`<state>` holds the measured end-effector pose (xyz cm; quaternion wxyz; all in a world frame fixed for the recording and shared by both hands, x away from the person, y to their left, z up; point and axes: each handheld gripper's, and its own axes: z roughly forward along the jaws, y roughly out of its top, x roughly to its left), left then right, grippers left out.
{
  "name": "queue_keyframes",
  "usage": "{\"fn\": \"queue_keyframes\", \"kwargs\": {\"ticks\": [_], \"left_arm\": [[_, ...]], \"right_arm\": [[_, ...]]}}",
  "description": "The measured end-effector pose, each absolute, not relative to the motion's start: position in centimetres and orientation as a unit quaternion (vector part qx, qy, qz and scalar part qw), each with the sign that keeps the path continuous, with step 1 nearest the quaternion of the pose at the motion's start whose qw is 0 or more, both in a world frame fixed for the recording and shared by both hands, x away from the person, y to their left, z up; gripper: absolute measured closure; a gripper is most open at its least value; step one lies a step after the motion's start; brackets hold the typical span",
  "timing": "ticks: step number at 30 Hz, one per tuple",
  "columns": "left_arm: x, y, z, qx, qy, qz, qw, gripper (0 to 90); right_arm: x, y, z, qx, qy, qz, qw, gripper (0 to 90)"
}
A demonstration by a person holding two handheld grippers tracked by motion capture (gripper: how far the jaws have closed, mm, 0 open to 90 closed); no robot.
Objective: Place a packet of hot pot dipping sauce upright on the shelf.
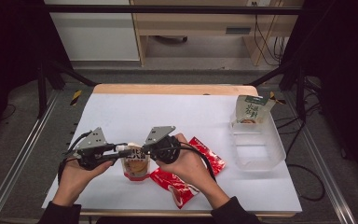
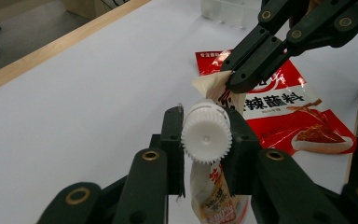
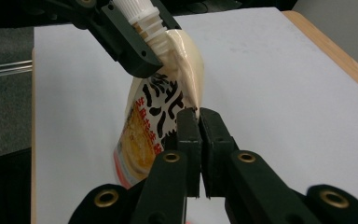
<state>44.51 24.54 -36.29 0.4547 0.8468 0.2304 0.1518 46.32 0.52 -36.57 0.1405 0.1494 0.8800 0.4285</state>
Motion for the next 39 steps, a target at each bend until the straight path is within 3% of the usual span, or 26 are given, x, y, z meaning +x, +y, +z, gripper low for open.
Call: {"fn": "queue_keyframes", "kwargs": {"ticks": [10, 12, 13, 14, 15, 16, 20, 26, 33, 39], "left_arm": [[44.5, 23.0, -33.8, 0.864, 0.2, 0.16, 0.434, 73.5], [44.6, 22.8, -33.3, 0.865, 0.197, 0.164, 0.43, 73.5], [44.6, 22.8, -33.1, 0.865, 0.197, 0.164, 0.431, 73.5], [44.6, 22.8, -33.0, 0.866, 0.195, 0.164, 0.431, 73.5], [44.7, 22.8, -32.7, 0.867, 0.191, 0.164, 0.43, 73.5], [44.7, 22.7, -32.6, 0.866, 0.191, 0.163, 0.432, 73.5], [44.7, 22.4, -32.1, 0.866, 0.181, 0.159, 0.438, 73.5], [44.8, 21.7, -31.7, 0.868, 0.166, 0.154, 0.441, 73.4], [44.8, 21.0, -31.6, 0.869, 0.148, 0.144, 0.45, 73.4], [44.7, 20.5, -31.5, 0.869, 0.141, 0.139, 0.453, 73.4]], "right_arm": [[46.3, -0.8, -35.0, 0.151, 0.878, 0.428, 0.151, 81.5], [46.5, -1.1, -34.5, 0.15, 0.882, 0.419, 0.156, 73.9], [46.7, -1.2, -33.9, 0.14, 0.891, 0.401, 0.163, 65.4], [46.7, -1.2, -33.9, 0.14, 0.891, 0.401, 0.163, 65.4], [46.7, -1.3, -33.2, 0.125, 0.898, 0.381, 0.183, 55.5], [46.8, -1.3, -33.0, 0.119, 0.899, 0.376, 0.188, 51.8], [46.8, -1.2, -31.9, 0.085, 0.912, 0.351, 0.196, 41.5], [46.7, -0.5, -30.3, 0.052, 0.931, 0.305, 0.194, 33.0], [47.7, -0.1, -29.9, 0.038, 0.95, 0.267, 0.16, 30.6], [48.2, 0.0, -30.2, 0.035, 0.961, 0.248, 0.114, 50.6]]}}
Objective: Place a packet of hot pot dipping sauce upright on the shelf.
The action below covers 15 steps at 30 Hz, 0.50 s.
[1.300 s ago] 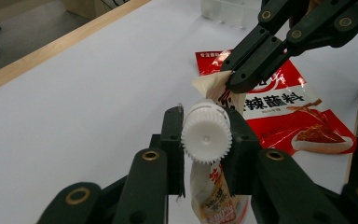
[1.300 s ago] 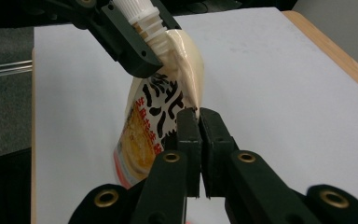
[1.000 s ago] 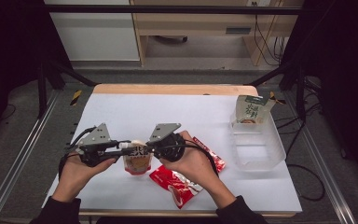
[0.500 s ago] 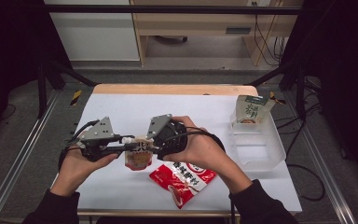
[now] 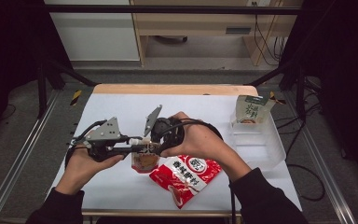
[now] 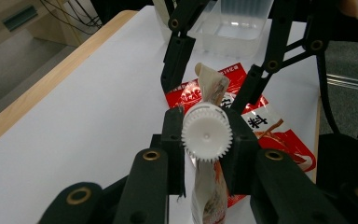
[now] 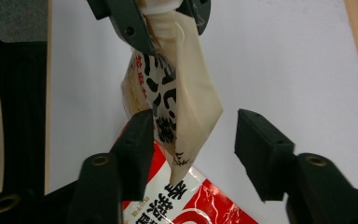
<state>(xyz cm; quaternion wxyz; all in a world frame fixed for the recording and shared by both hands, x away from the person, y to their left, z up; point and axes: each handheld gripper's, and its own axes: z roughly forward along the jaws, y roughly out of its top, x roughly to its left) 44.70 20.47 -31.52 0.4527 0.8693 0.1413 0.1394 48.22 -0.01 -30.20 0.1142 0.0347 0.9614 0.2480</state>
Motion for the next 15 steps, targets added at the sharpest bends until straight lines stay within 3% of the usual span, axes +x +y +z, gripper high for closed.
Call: {"fn": "queue_keyframes", "kwargs": {"ticks": [15], "left_arm": [[44.6, 19.82, -31.73, 0.868, 0.134, 0.136, 0.458, 73.3]], "right_arm": [[48.09, 0.22, -30.5, 0.035, 0.97, 0.227, 0.084, 81.0]]}}
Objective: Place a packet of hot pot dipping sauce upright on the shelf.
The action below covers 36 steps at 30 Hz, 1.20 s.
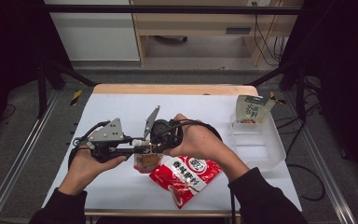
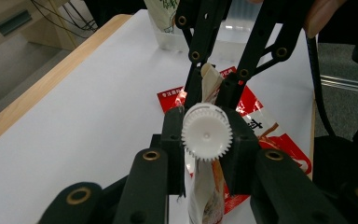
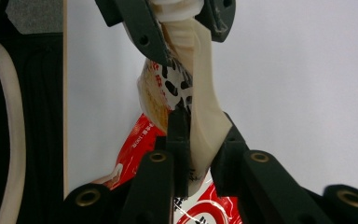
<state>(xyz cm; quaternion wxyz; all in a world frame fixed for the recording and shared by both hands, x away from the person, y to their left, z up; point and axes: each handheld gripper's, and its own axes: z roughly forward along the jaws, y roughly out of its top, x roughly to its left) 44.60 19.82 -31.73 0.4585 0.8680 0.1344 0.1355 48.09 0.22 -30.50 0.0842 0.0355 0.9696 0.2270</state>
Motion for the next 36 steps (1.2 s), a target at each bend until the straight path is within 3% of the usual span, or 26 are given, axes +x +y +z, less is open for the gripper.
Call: {"fn": "queue_keyframes", "kwargs": {"ticks": [14, 19, 21, 27, 36], "left_arm": [[45.0, 20.4, -32.9, 0.85, 0.153, 0.125, 0.488, 71.8], [44.9, 20.5, -33.0, 0.837, 0.164, 0.131, 0.505, 57.4], [44.8, 20.7, -32.9, 0.832, 0.171, 0.138, 0.51, 44.8], [44.5, 21.6, -33.6, 0.823, 0.194, 0.16, 0.509, 33.6], [44.1, 24.5, -38.5, 0.806, 0.271, 0.19, 0.491, 17.5]], "right_arm": [[48.2, 0.1, -29.9, 0.043, 0.97, 0.221, 0.087, 87.7], [48.3, -0.3, -28.8, 0.041, 0.97, 0.217, 0.1, 87.8], [48.4, -0.7, -28.3, 0.042, 0.97, 0.214, 0.106, 87.8], [49.0, -2.3, -27.0, 0.058, 0.968, 0.214, 0.121, 87.8], [49.7, -5.9, -25.6, 0.08, 0.964, 0.213, 0.139, 87.6]]}}
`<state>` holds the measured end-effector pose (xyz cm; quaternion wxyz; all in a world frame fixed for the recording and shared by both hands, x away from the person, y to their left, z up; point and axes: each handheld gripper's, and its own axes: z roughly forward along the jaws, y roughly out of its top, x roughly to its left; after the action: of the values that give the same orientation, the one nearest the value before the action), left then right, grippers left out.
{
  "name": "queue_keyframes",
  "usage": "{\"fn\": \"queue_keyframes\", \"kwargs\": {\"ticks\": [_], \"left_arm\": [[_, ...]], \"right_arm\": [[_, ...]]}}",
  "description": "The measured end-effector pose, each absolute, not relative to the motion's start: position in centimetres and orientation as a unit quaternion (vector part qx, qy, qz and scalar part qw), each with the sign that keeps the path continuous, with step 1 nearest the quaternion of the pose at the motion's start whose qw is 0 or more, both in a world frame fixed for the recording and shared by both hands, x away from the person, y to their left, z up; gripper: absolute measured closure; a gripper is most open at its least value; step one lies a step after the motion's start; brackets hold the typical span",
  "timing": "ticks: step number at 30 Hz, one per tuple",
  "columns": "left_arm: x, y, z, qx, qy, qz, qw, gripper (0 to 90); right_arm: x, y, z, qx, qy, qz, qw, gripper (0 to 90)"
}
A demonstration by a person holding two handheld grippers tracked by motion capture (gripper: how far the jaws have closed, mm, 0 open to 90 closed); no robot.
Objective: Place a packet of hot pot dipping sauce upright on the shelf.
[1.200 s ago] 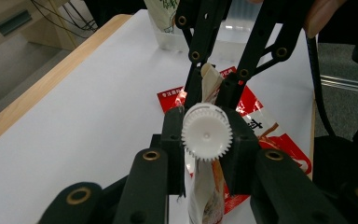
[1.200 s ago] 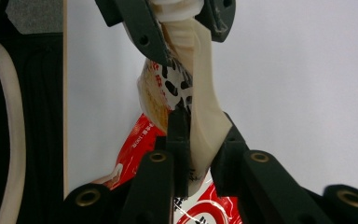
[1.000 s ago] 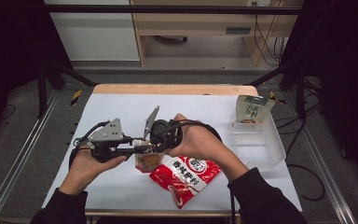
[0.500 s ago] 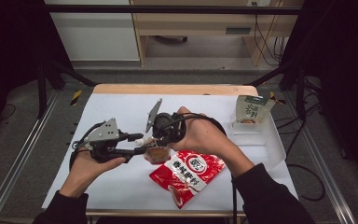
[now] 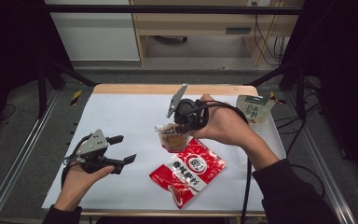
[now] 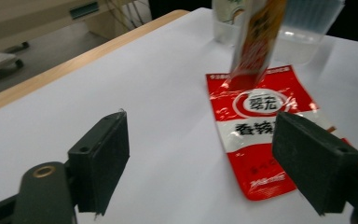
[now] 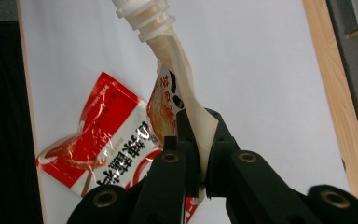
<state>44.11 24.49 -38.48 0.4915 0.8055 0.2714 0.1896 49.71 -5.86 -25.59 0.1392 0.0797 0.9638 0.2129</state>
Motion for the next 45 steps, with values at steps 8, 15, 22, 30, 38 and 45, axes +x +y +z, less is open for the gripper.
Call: {"fn": "queue_keyframes", "kwargs": {"ticks": [8, 15, 22, 30, 38, 45], "left_arm": [[44.3, 27.0, -41.0, 0.787, 0.319, 0.224, 0.479, 9.1], [44.6, 27.9, -43.2, 0.78, 0.354, 0.229, 0.462, 8.4], [44.6, 27.8, -43.5, 0.787, 0.357, 0.24, 0.442, 8.3], [44.8, 28.1, -43.7, 0.787, 0.364, 0.242, 0.436, 8.3], [44.9, 28.6, -43.7, 0.783, 0.372, 0.243, 0.435, 8.3], [44.8, 28.8, -43.6, 0.781, 0.374, 0.244, 0.436, 8.3]], "right_arm": [[49.9, -9.7, -24.9, 0.109, 0.957, 0.222, 0.155, 87.6], [49.9, -13.2, -24.2, 0.134, 0.951, 0.222, 0.17, 87.5], [49.9, -16.3, -23.5, 0.157, 0.942, 0.233, 0.184, 87.6], [49.5, -19.2, -22.5, 0.171, 0.935, 0.233, 0.203, 87.5], [49.8, -22.0, -23.3, 0.194, 0.929, 0.229, 0.218, 87.6], [50.3, -23.7, -23.9, 0.195, 0.928, 0.22, 0.228, 87.5]]}}
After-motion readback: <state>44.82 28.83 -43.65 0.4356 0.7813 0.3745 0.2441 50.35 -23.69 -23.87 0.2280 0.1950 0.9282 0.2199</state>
